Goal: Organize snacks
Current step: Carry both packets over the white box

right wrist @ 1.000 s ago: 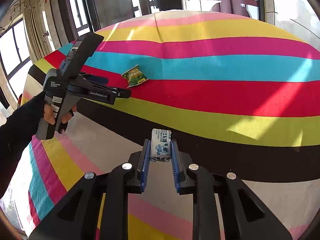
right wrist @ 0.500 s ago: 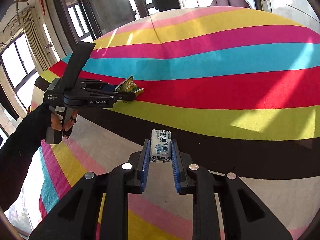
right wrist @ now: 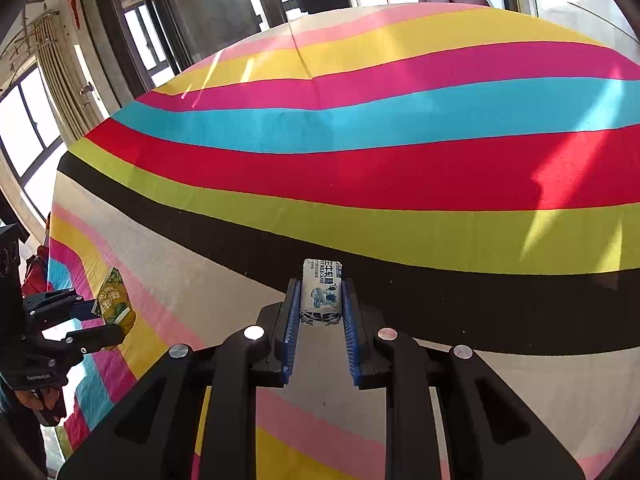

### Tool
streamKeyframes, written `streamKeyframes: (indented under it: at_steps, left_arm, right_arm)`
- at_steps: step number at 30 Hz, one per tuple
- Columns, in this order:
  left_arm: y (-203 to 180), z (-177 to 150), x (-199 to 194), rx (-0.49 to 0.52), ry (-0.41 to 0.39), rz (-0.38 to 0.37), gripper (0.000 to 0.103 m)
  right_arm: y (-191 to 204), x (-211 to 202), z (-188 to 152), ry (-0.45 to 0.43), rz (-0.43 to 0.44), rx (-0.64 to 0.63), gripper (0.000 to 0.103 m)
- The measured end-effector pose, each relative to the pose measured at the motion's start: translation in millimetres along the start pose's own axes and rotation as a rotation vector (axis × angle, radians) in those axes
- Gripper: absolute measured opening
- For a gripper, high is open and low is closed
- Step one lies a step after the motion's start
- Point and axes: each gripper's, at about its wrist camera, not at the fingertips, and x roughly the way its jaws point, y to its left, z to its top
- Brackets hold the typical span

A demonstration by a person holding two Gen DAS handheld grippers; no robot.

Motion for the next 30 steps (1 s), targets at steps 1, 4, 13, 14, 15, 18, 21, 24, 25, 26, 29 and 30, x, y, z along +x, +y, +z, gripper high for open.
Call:
streamKeyframes:
  at_steps: [1, 4, 13, 14, 15, 18, 21, 24, 25, 26, 29, 30]
  left_arm:
    - [-1.3, -7.8, -5.8, -0.005, -0.003, -0.002, 0.040]
    - [-0.8, -28.6, -21.2, -0.015, -0.004, 0.002, 0.040]
    - [18.2, -76.3, -53.8, -0.092, -0.015, 0.008, 0.040]
    - [20.4, -80.2, -56.3, -0.102, -0.019, 0.008, 0.040]
    - [23.0, -82.8, -58.1, -0.113, -0.023, 0.007, 0.040]
    - [28.4, -92.8, -66.3, -0.139, -0.040, 0.006, 0.040]
    - [32.0, -101.4, -76.8, -0.152, -0.066, 0.015, 0.040]
    - [34.1, -111.7, -88.0, -0.160, -0.091, 0.036, 0.040]
    - [35.1, -117.3, -92.9, -0.166, -0.098, 0.038, 0.040]
    - [36.2, -122.1, -96.9, -0.171, -0.104, 0.043, 0.040]
    - [41.0, -137.9, -110.4, -0.188, -0.117, 0.060, 0.040]
    - [43.1, -143.3, -115.5, -0.194, -0.121, 0.067, 0.040]
  right_arm:
    - [1.5, 1.2, 0.0, 0.007, -0.014, -0.007, 0.020]
    - [11.8, -3.0, -5.7, 0.033, -0.033, -0.012, 0.020]
    - [87.4, -46.9, -47.8, -0.009, 0.031, -0.057, 0.020]
    - [97.6, -49.3, -52.6, -0.009, 0.040, -0.070, 0.020]
    - [107.4, -51.2, -56.9, -0.010, 0.047, -0.085, 0.020]
    - [133.6, -53.8, -65.8, -0.006, 0.055, -0.127, 0.020]
    - [155.8, -55.6, -72.5, -0.005, 0.064, -0.158, 0.020]
    - [173.4, -55.6, -80.5, 0.003, 0.085, -0.173, 0.020]
    - [179.2, -55.6, -84.0, 0.007, 0.088, -0.180, 0.020]
    - [186.4, -54.5, -87.6, 0.014, 0.093, -0.188, 0.020]
    - [205.8, -54.3, -99.0, 0.029, 0.104, -0.219, 0.020]
    - [212.0, -54.0, -102.1, 0.033, 0.108, -0.229, 0.020]
